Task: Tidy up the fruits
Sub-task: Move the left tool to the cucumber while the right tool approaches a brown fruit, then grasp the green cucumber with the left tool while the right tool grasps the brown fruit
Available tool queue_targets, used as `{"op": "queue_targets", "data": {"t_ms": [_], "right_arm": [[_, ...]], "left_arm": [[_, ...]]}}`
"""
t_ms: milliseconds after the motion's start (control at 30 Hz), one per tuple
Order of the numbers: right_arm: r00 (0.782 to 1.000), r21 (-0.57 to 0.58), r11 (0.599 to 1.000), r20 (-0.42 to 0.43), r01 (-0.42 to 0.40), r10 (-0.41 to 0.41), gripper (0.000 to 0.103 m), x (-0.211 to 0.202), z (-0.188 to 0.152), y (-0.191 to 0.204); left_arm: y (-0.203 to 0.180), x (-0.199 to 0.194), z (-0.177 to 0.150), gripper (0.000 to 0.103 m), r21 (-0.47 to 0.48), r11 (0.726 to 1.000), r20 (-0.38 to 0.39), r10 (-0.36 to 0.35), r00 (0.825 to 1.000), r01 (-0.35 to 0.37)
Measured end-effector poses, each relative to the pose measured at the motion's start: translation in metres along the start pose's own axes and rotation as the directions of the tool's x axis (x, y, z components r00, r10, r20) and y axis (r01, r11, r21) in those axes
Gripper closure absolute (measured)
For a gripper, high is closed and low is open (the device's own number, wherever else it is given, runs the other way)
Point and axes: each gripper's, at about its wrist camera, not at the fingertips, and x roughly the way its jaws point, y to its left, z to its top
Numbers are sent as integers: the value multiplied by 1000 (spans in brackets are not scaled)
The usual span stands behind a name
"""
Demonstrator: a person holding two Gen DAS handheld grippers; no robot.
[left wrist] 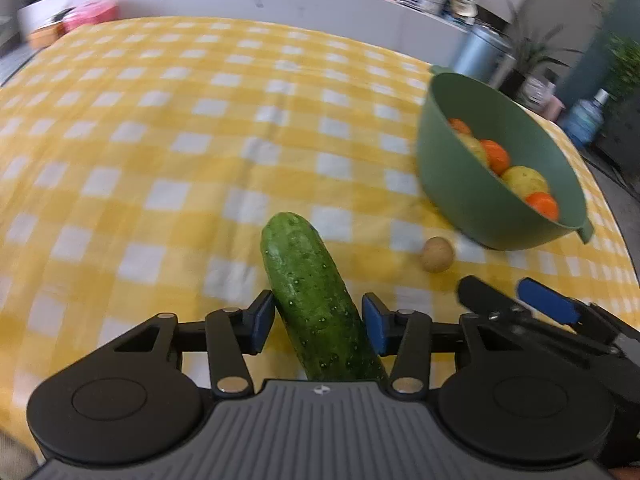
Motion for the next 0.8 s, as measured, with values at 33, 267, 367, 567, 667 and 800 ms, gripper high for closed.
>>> {"op": "queue_targets", "data": {"t_ms": [33,267,367,567,667,800], "right_arm": [[1000,-4,1000,0,0,0,34,1,0,1],[1000,-31,1000,11,-4,5,44,10,3,6],[1000,-32,999,9,-3,4,48,14,3,5],[999,-38,998,18,-40,41,56,18,4,6],[998,-27,998,14,-62,62,59,22,5,4],[996,16,996,9,-93,92,63,27,7,-1]], "left_arm": [[-1,2,3,53,11,1000,0,-12,1000,12],[-4,14,14,55,52,997,6,-59,998,58],[-1,16,12,55,40,997,7,-70,997,70],[-1,14,6,54,55,996,30,-66,997,64],[-4,11,3,49,89,995,41,-46,998,42],[-10,8,-7,44,144,989,49,-26,998,18]]}}
